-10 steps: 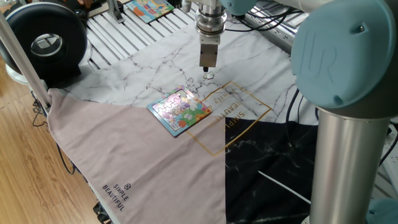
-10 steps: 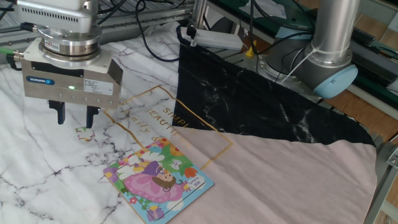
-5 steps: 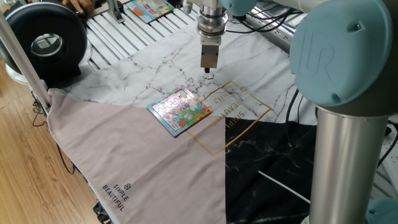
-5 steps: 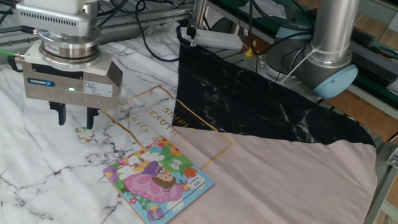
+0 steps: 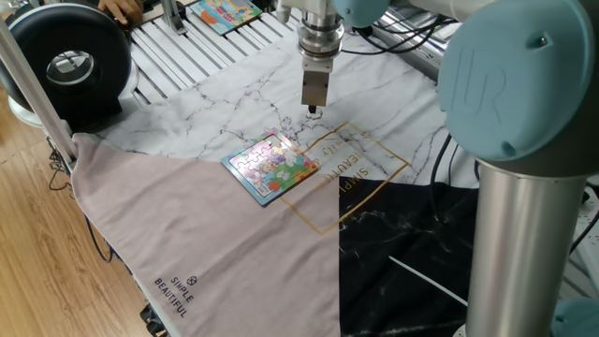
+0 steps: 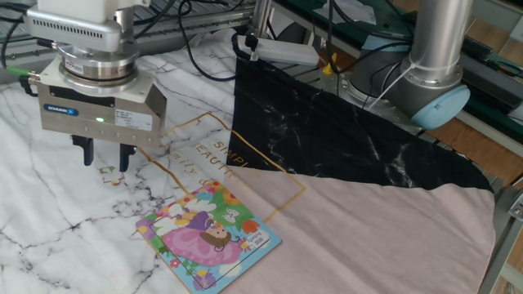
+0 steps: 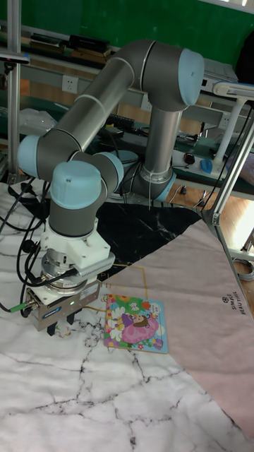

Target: Assemble one piece of a puzzle

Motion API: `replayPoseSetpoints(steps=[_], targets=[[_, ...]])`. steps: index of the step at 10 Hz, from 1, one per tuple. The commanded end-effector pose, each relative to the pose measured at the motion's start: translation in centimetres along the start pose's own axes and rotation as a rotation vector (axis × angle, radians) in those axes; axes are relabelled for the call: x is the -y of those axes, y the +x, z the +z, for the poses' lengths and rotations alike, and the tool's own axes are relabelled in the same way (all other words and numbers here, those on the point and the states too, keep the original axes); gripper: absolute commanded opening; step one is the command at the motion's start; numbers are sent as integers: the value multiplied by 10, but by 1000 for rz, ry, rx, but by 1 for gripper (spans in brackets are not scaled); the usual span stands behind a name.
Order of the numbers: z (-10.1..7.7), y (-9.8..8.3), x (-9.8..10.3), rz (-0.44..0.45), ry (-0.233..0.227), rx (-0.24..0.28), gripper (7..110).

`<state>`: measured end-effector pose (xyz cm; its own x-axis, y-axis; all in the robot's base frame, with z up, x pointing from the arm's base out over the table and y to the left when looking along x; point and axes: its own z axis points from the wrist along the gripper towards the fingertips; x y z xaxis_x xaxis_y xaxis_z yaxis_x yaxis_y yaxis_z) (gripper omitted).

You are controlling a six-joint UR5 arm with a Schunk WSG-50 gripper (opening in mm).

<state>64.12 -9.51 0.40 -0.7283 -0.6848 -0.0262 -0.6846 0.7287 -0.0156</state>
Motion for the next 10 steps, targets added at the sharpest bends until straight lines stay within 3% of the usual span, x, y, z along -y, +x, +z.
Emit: replayPoseSetpoints(steps=[1, 10], targets=[[6, -1, -4, 28, 0, 22, 44], [11, -3, 0, 33, 16, 28, 44]])
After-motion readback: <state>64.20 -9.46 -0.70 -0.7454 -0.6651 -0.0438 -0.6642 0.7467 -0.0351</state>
